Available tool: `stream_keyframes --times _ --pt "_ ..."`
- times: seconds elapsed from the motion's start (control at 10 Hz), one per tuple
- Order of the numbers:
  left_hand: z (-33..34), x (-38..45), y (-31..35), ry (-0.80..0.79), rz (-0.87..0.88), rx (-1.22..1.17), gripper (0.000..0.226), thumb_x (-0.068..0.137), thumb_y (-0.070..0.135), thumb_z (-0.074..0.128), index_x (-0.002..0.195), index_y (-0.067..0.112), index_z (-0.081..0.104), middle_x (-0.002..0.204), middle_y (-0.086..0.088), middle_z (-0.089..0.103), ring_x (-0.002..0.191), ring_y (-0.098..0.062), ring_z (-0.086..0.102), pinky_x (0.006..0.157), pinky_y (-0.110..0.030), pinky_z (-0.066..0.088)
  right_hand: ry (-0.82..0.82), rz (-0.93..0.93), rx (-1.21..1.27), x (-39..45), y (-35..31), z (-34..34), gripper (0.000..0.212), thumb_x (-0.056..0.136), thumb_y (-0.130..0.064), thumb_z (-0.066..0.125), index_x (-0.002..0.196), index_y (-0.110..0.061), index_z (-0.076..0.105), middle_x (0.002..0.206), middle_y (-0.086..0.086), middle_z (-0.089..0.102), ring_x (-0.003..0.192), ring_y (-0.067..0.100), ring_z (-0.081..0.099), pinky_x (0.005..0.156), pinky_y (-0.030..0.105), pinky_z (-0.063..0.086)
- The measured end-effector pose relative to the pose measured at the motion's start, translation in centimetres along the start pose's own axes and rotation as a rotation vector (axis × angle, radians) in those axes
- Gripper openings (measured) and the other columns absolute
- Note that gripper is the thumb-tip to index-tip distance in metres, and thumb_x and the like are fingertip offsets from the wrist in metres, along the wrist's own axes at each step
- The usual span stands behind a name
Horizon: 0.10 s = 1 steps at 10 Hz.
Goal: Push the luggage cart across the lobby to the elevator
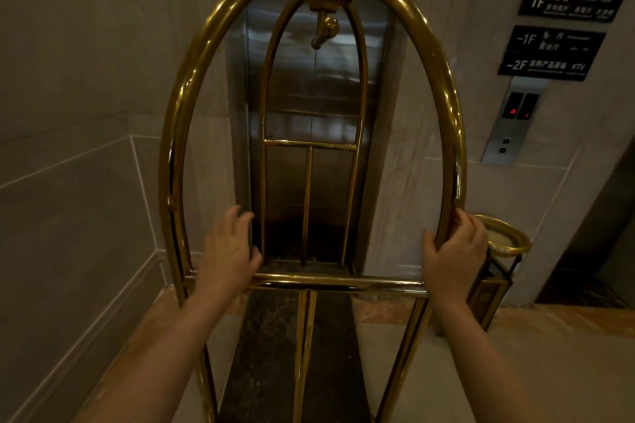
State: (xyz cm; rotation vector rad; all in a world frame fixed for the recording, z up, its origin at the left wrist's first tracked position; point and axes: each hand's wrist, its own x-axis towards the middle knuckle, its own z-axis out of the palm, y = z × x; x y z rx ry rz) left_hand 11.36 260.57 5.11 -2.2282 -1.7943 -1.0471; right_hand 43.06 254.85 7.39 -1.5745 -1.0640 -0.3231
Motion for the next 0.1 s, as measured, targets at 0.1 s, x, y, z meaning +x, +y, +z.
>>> stream_keyframes --times 0.1 --pt "1.79 -1.81 1.04 -0.149 0.108 -0.007 0.068 0.083 0.021 0.069 0.141 0.019 0.034 0.150 -0.008 0.033 0.136 -0.025 0.033 0.110 -0.041 0.036 0.096 -0.171 0.273 -0.93 -3.37 -2.55 0.033 0.090 -0.019 0.063 0.119 -0.006 0.054 0.120 0.021 0.052 0.113 0.032 0.049 0.096 0.042 0.043"
